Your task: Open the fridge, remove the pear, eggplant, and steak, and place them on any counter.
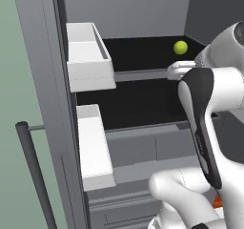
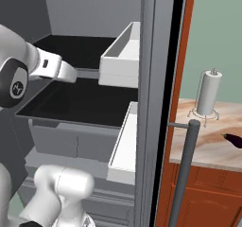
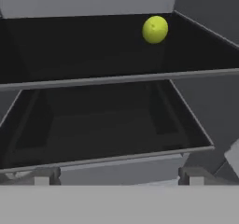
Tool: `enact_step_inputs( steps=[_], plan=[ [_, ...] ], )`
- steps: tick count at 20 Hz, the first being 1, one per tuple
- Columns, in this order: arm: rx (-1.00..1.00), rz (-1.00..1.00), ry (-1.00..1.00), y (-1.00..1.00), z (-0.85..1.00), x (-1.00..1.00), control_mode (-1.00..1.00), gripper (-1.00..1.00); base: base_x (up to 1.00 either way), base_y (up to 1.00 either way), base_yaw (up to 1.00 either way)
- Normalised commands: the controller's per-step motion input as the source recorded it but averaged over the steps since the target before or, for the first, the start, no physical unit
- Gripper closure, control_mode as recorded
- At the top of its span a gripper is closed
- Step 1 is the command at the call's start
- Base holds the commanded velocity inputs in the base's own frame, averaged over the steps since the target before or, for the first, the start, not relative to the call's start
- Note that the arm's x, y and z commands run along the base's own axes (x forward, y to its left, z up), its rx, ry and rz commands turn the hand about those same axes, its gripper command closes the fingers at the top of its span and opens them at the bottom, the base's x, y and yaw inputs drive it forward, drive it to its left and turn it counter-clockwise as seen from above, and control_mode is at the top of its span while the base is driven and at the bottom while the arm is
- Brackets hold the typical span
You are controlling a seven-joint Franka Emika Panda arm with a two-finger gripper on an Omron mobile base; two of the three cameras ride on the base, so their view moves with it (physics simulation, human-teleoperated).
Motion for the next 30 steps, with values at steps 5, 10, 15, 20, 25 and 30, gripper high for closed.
enact_step_inputs(
  steps=[5, 10, 15, 20, 25, 30],
  plan=[
    [0.05, -0.18, 0.03, -0.27, 0.19, 0.51, -1.00, -1.00, 0.00, 0.00, 0.00],
    [-0.01, -0.14, 0.04, -0.57, -0.03, 0.67, -1.00, -1.00, 0.00, 0.00, 0.00],
    [0.00, -0.09, 0.01, -0.44, -0.03, 0.79, -1.00, -1.00, 0.00, 0.00, 0.00],
    [0.00, -0.04, 0.04, -0.30, 0.00, 0.80, -1.00, -1.00, 0.00, 0.00, 0.00],
    [0.00, 0.00, 0.09, -0.20, -0.03, 0.77, -1.00, -1.00, 0.00, 0.00, 0.00],
    [0.00, 0.00, 0.10, -0.15, -0.02, 0.66, -1.00, -1.00, 0.00, 0.00, 0.00]
  ],
)
